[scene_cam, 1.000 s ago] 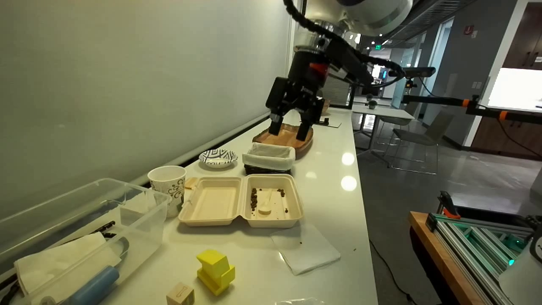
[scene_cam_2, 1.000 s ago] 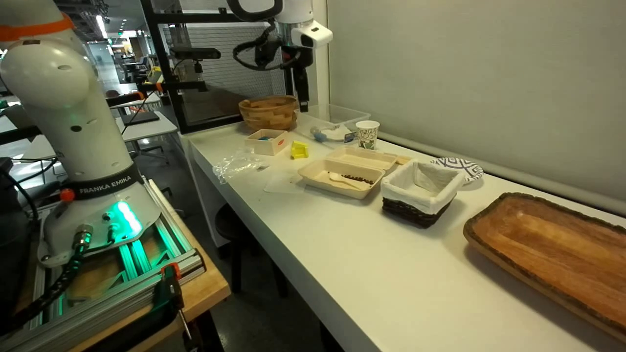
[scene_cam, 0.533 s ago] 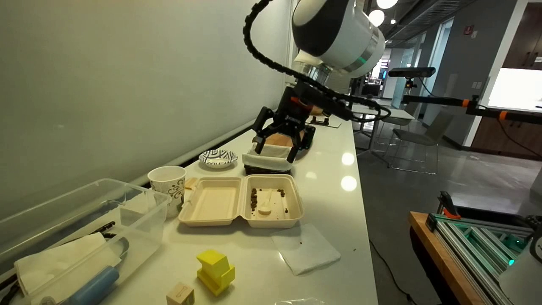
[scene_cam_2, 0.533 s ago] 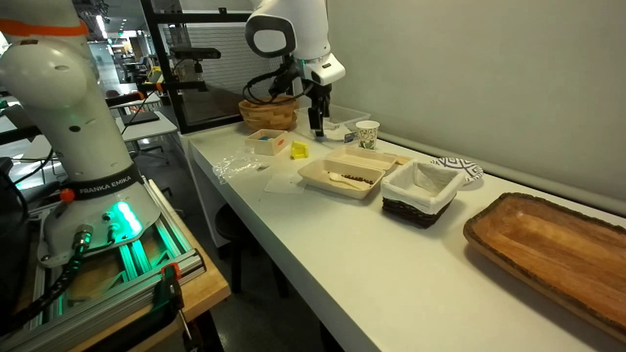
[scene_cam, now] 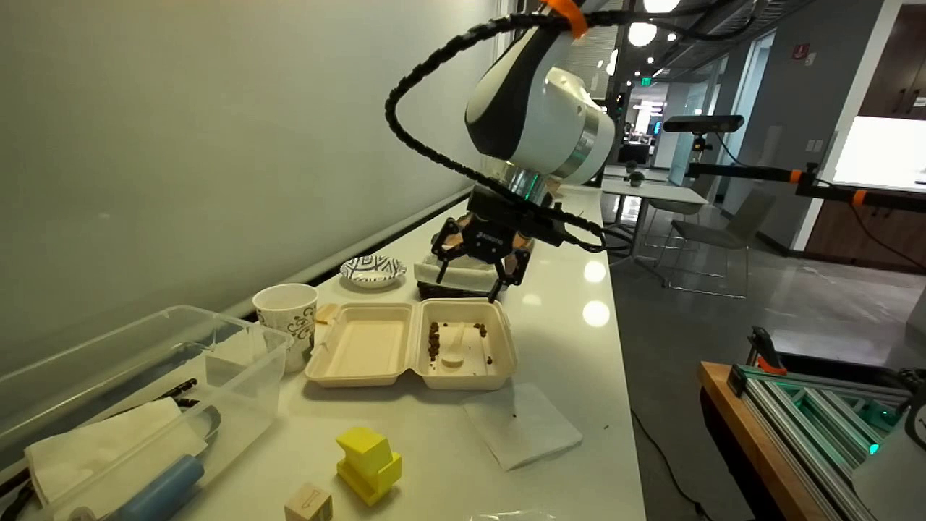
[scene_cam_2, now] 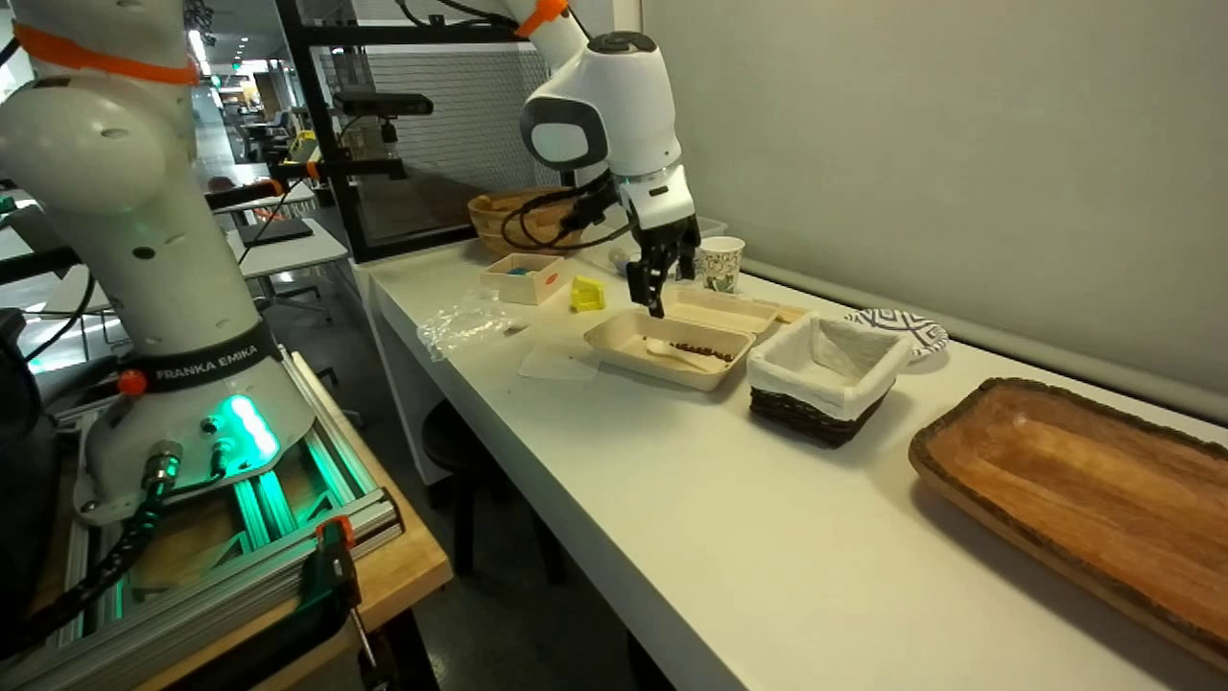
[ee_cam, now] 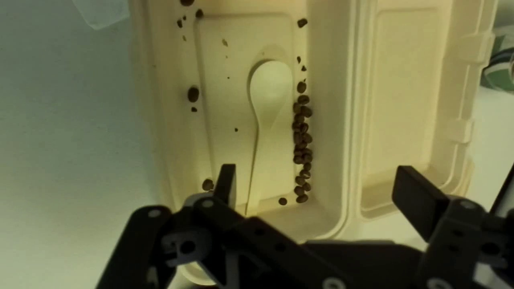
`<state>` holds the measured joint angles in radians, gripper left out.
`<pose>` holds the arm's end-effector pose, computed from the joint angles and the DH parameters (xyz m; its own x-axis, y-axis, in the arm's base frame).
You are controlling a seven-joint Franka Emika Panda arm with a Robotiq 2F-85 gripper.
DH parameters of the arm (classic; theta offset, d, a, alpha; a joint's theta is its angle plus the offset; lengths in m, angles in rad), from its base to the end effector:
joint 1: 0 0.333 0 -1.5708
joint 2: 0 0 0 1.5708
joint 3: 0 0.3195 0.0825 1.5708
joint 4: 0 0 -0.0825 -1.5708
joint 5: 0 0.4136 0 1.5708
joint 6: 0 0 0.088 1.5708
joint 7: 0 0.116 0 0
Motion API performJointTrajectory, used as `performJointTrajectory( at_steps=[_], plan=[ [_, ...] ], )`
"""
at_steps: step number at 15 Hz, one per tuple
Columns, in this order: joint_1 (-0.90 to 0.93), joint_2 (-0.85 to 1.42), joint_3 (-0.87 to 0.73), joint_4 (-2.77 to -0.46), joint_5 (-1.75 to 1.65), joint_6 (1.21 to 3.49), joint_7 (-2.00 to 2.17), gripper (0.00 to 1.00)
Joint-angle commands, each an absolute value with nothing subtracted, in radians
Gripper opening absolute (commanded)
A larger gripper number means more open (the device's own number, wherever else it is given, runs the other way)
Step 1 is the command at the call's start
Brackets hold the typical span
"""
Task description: Put the spoon in the cup
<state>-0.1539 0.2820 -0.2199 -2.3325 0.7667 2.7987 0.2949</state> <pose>0.4958 -0.2308 0.2025 0.2139 -0.9769 0.0013 -0.9245 -0.2028 -0.3228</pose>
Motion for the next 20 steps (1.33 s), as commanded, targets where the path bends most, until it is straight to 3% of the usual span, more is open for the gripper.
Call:
performJointTrajectory(
  at_steps=[1,7,12,19,20],
  plan=[
    [-0.157,0.305,-0.22,-2.322,0.766,2.8,0.318,1.0],
    [-0.157,0.315,-0.22,-2.313,0.765,2.8,0.323,1.0],
    [-0.187,0.38,-0.235,-2.227,0.632,2.642,0.391,1.0],
    [-0.21,0.477,-0.239,-2.118,0.55,2.586,0.482,1.0],
    [-0.215,0.49,-0.234,-2.106,0.553,2.587,0.484,0.93]
  ],
)
